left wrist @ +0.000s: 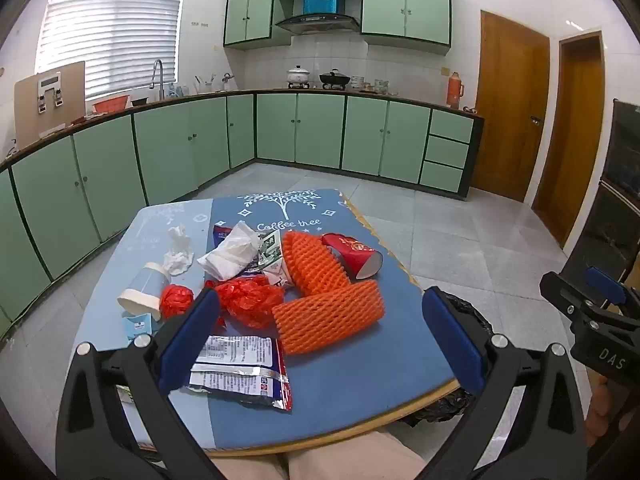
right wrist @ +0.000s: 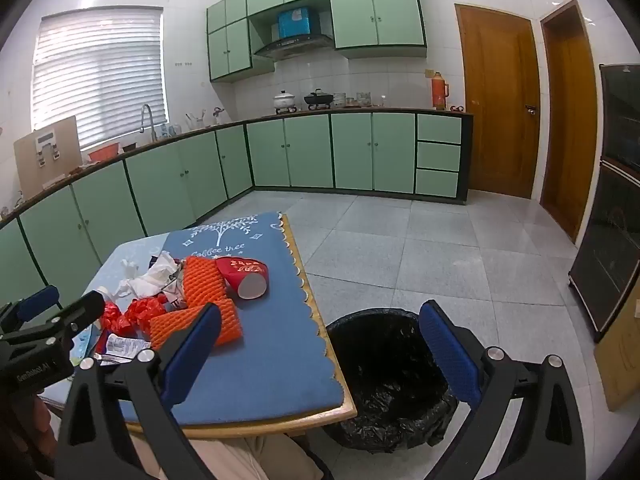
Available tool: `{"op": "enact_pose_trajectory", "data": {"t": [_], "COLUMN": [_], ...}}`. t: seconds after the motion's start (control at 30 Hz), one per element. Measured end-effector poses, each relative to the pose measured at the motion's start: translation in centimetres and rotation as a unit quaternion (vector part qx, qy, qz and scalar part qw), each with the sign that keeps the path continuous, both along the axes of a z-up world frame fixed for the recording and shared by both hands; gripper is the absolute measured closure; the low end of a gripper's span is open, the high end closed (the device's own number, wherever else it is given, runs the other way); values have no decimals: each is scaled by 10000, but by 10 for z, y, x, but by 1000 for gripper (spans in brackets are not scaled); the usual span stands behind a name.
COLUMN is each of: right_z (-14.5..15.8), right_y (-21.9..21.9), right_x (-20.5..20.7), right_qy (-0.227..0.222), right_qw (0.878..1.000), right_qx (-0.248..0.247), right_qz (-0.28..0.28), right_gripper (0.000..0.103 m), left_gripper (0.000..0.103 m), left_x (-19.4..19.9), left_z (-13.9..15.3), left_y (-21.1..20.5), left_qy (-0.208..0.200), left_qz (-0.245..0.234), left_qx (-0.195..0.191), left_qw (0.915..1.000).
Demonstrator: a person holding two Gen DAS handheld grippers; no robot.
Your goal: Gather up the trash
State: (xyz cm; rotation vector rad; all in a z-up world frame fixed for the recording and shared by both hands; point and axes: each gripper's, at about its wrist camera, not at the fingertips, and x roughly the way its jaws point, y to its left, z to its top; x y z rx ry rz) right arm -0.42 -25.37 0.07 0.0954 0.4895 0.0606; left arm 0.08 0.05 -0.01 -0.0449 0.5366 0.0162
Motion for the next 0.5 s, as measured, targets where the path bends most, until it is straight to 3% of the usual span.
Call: {"op": "enact_pose_trajectory", "data": {"t": [0.5], "right_z": [0], "right_y": [1], "right_x": [0], "right_qy": [-6], "right_qw": [10000], "right_qx": [29], "right_qz": [7], "right_gripper": [6], "left_gripper": [5], "left_x": [-2], "left_z": [4], "left_y": [2], "left_qy": [-44], "left_qz": [-1], "left_qx": [19], "left_qw": [10000]}}
